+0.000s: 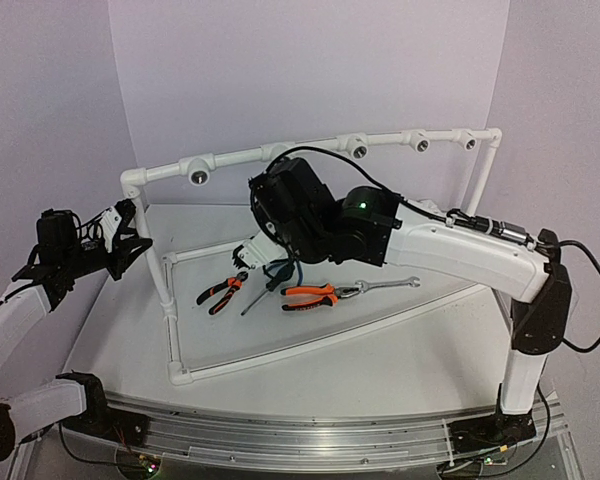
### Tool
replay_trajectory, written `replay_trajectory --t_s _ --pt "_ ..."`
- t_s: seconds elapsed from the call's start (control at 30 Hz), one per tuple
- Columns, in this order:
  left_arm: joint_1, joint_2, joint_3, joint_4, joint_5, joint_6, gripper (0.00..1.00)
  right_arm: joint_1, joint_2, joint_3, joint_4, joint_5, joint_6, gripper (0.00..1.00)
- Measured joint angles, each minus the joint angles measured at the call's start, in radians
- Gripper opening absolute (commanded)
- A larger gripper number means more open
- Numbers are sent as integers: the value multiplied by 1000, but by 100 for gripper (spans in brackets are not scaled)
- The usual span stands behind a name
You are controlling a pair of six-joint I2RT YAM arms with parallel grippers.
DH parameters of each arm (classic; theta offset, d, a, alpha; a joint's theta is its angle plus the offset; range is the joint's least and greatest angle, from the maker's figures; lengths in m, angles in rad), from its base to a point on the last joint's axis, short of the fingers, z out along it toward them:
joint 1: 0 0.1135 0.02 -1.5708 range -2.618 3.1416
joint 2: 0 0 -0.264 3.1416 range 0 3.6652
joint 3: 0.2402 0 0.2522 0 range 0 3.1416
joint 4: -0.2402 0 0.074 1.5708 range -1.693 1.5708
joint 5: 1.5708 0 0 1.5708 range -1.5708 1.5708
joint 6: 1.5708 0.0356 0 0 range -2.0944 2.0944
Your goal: Install the water faucets
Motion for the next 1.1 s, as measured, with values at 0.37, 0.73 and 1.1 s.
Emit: replay_trajectory --t_s 0.37,0.73,1.1 --pt "0 -5 1 -9 0 0 0 -22 8 40 23 -22 -38 18" --pt "0 -7 1 -11 -8 -2 0 -18 1 -36 190 12 8 0" --pt "0 -8 1 -10 -25 -11 0 9 20 -123 521 126 264 0"
